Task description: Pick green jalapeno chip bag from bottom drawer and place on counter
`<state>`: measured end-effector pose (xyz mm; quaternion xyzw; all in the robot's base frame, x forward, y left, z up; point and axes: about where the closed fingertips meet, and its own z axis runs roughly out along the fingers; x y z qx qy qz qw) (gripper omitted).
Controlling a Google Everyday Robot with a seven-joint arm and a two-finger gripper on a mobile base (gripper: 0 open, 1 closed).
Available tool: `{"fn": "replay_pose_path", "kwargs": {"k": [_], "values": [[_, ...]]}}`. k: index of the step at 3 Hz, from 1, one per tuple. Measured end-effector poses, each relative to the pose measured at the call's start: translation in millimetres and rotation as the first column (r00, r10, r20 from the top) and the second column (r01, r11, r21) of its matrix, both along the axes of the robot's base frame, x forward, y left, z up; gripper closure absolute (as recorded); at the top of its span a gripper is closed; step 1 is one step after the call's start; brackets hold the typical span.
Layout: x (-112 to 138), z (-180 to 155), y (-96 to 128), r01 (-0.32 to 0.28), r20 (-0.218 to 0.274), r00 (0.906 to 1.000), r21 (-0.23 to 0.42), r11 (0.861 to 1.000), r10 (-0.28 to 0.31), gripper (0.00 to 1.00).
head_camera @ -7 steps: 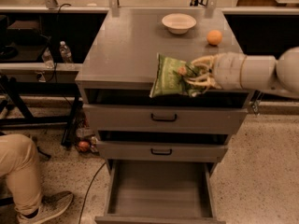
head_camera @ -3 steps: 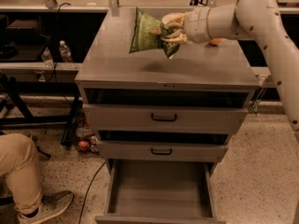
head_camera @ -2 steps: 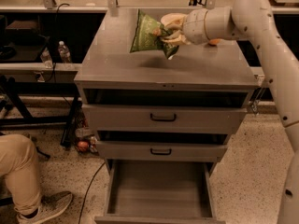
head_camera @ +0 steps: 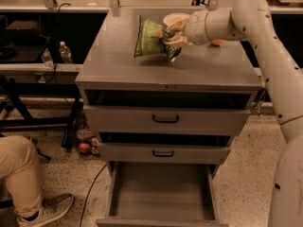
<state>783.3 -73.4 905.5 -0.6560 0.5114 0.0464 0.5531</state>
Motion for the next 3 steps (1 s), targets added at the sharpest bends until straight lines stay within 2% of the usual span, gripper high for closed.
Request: {"fn": "replay_pose_path", "kwargs": {"k": [1, 2, 3], "values": [[2.6, -2.1, -1.0, 0.008, -0.017, 0.9998, 0.002, 1.0, -0.008, 0.17], [3.7, -2.4, -2.7, 0.014, -0.028, 0.9995, 0.003, 1.0, -0.014, 0.0], [3.7, -2.2, -3.0, 0.015, -0.029, 0.9995, 0.003, 1.0, -0.014, 0.0]]}}
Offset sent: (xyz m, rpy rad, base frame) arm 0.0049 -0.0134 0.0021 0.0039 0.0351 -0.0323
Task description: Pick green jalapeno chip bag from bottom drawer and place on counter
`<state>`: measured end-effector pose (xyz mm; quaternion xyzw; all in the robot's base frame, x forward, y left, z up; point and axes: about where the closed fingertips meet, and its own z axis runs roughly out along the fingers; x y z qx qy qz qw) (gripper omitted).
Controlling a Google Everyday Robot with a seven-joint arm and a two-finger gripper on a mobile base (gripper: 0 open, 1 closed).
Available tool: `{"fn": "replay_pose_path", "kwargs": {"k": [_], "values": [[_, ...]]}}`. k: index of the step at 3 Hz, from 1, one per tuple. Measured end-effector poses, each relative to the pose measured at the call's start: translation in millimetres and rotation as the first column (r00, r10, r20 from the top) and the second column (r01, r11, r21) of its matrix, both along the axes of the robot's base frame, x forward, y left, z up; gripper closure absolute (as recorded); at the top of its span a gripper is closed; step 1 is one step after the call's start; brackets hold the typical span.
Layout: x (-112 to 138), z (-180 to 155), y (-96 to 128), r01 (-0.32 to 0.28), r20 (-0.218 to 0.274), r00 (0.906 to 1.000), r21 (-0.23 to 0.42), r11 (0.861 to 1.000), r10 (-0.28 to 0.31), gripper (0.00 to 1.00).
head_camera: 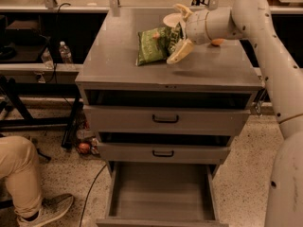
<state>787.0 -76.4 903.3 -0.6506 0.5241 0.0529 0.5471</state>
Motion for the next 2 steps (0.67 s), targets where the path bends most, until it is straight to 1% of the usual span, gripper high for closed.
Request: {"fn": "replay_pose_path", "kwargs": {"k": [1, 2], "values": [[-10.1, 11.4, -20.9, 0.039, 0.013, 0.9991, 0.007, 0.999, -0.039, 0.0], [-33.9, 39.2, -59.3, 0.105, 0.069, 0.9919, 0.033, 0.994, -0.107, 0.0]]}}
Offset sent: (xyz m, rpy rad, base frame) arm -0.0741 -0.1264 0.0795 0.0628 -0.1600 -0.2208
